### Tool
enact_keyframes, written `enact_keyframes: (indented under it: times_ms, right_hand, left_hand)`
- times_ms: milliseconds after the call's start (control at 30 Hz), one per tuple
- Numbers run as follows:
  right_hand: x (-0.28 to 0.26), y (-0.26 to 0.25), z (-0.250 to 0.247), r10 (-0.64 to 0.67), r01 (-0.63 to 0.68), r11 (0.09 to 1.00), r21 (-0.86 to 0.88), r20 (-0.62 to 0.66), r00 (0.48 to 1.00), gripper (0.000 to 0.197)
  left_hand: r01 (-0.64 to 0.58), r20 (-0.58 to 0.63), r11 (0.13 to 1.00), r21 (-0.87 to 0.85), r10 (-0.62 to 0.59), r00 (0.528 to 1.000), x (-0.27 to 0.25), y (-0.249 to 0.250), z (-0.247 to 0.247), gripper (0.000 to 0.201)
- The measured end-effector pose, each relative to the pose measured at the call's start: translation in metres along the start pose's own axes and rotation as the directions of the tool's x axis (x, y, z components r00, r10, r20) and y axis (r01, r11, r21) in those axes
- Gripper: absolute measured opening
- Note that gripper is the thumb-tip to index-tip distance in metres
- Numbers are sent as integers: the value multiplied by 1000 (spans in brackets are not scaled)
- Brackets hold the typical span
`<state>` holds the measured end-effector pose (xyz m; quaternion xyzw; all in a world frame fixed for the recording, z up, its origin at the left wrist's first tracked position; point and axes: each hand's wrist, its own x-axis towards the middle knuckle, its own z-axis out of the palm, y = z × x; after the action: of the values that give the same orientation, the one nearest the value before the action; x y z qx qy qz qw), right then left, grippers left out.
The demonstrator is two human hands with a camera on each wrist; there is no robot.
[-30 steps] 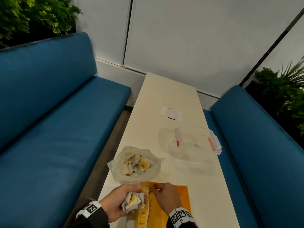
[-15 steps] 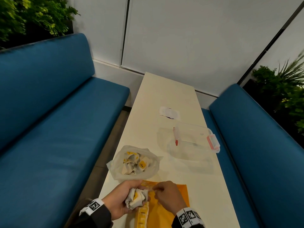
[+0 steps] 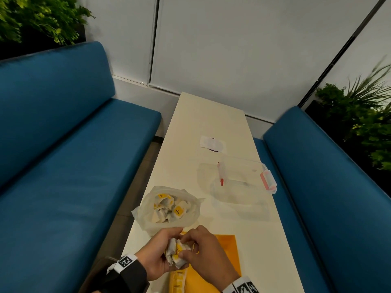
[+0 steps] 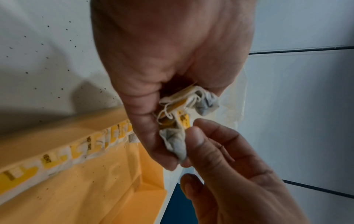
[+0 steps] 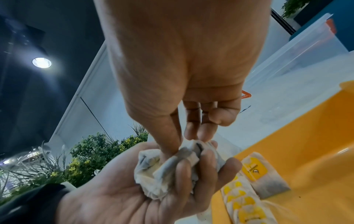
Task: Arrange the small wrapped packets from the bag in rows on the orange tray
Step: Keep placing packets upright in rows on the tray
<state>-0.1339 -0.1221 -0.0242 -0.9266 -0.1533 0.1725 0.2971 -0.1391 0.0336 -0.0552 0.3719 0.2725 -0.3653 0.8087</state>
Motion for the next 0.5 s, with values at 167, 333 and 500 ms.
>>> enact_keyframes:
  times_ms: [167, 333, 500]
  right_hand:
    - [-1, 1, -2, -5, 5, 1000, 0, 82, 997, 45]
    - [-5, 1, 0, -56, 55, 998, 28, 47, 997, 43]
    - [-6, 4, -1, -91, 96, 992, 80, -70, 993, 25]
  left_hand:
    - [9, 51, 1000, 6, -9, 999, 2, -3, 0, 42]
    - [26, 53, 1000, -17, -25, 998, -1, -3, 1, 44]
    - [10, 40, 999, -34, -9, 999, -1, -5, -1, 30]
